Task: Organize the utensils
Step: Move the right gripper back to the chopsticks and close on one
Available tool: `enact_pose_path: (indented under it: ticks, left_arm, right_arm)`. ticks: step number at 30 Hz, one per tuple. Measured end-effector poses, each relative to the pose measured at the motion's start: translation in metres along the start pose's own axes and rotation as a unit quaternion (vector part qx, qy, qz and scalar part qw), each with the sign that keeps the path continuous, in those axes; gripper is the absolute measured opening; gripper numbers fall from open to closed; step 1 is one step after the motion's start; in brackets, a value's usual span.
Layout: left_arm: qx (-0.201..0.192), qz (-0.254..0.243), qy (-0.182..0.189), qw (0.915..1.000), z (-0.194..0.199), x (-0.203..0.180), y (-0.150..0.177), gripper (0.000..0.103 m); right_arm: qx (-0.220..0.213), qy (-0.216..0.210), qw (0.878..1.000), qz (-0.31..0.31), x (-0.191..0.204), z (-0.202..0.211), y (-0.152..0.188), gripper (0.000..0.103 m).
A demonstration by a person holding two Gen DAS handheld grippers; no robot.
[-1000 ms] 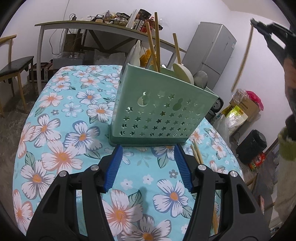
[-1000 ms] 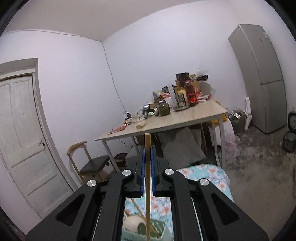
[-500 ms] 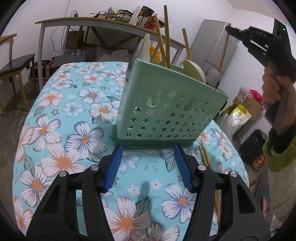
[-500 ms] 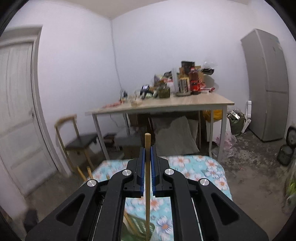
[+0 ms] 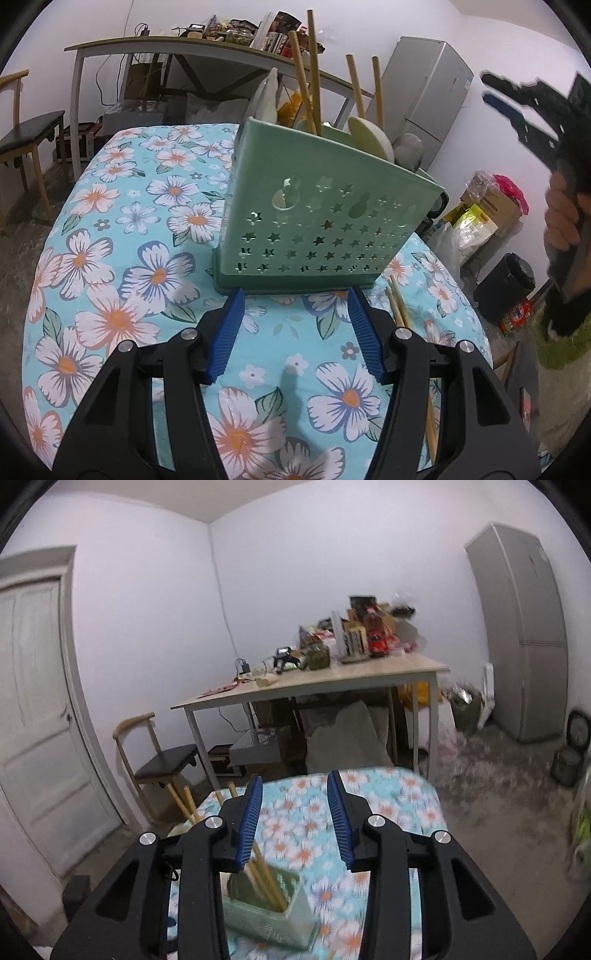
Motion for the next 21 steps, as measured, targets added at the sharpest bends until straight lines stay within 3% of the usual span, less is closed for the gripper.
enact_pose_path:
  ticks: [5, 8, 9, 13, 18, 21]
  left_arm:
    - [0.005, -0.005, 0.004, 1.0, 0.003, -0.006, 0.002, 0.055]
    - [0.022, -0.009, -0.003, 0.9997, -0.001, -0.008, 0.007, 0.055]
    - [0.029, -0.009, -0.006, 0.9995, -0.002, -0.008, 0.008, 0.057]
    - [0.06, -0.014, -0.014, 0.998, -0.009, -0.01, 0.019, 0.058]
    - [0.076, -0.014, -0.011, 0.9969, -0.009, -0.011, 0.028, 0.058]
    - [0.078, -0.016, -0.01, 0.9968, -0.008, -0.012, 0.029, 0.058]
  right_arm:
    - [0.076, -0.032, 0.992, -0.1, -0.022, 0.007, 0.053, 0.036]
    - [0.159, -0.057, 0.97, -0.172, -0.029, -0.003, 0.109, 0.036]
    - [0.197, -0.061, 0.958, -0.198, -0.029, -0.009, 0.136, 0.036]
    - [0.272, -0.083, 0.922, -0.263, -0.019, -0.02, 0.204, 0.035]
    - [0.307, -0.09, 0.9, -0.297, -0.008, -0.03, 0.242, 0.024]
    - [0.304, -0.093, 0.899, -0.302, -0.006, -0.034, 0.249, 0.019]
Point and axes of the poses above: each gripper's, at about its wrist camera, not at the fingertips, and z roughly against the way its jaws point, x to its left, y to its underside, the point moved 2 cm from there along -z, roughly the way its jaws point, and after that the axes turned 8 degrees about z, right-handed, at the moved point
